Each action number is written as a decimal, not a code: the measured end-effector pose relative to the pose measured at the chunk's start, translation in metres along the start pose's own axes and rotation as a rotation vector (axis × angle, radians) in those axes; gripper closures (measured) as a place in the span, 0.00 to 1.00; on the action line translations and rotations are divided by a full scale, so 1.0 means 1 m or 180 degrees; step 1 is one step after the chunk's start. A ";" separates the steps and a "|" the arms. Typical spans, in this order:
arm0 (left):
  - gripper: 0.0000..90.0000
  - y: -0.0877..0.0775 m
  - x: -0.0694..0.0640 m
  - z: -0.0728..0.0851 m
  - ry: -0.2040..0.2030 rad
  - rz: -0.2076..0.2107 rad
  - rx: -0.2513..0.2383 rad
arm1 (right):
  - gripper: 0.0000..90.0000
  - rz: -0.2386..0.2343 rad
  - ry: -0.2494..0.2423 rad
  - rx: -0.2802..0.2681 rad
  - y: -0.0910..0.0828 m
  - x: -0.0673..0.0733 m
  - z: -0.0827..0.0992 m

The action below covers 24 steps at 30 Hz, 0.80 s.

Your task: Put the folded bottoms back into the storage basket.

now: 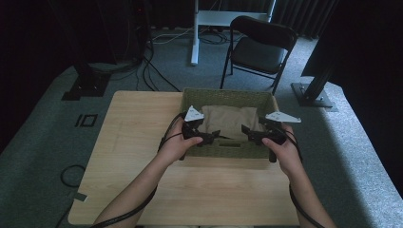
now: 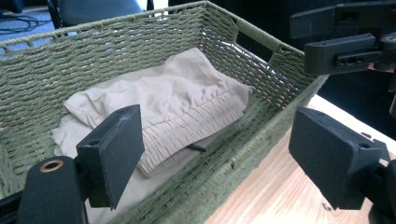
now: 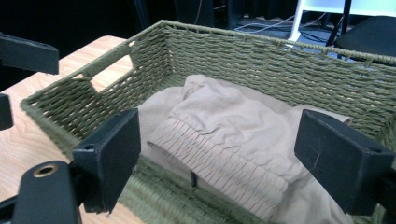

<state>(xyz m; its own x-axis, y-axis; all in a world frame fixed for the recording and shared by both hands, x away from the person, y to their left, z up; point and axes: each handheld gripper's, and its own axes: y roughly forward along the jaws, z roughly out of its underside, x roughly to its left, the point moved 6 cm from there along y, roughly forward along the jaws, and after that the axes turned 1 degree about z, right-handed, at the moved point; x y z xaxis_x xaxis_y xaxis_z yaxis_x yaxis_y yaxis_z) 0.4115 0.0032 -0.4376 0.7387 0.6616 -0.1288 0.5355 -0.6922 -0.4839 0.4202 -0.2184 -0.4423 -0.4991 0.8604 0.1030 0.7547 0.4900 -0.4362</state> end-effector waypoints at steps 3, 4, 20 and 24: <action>0.21 -0.005 -0.004 0.006 0.0085 -0.0082 -0.0018 | 0.16 -0.0037 -0.0006 -0.0027 -0.006 0.004 0.006; 0.21 -0.007 -0.005 0.009 0.0123 -0.0098 -0.0002 | 0.16 -0.0043 -0.0002 -0.0040 -0.008 0.005 0.009; 0.21 -0.025 -0.024 0.053 0.0134 -0.0044 -0.0017 | 0.15 -0.0211 -0.0039 -0.0077 -0.025 0.026 0.051; 0.21 -0.024 -0.027 0.065 0.0106 0.0008 0.0020 | 0.15 -0.0166 -0.0069 -0.0036 -0.025 0.027 0.064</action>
<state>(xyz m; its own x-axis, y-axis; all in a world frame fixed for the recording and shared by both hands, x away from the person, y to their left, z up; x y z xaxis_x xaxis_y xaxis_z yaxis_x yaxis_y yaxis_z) 0.3522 0.0205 -0.4791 0.7533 0.6498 -0.1011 0.5311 -0.6918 -0.4892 0.3605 -0.2165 -0.4857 -0.5468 0.8306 0.1058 0.7322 0.5356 -0.4206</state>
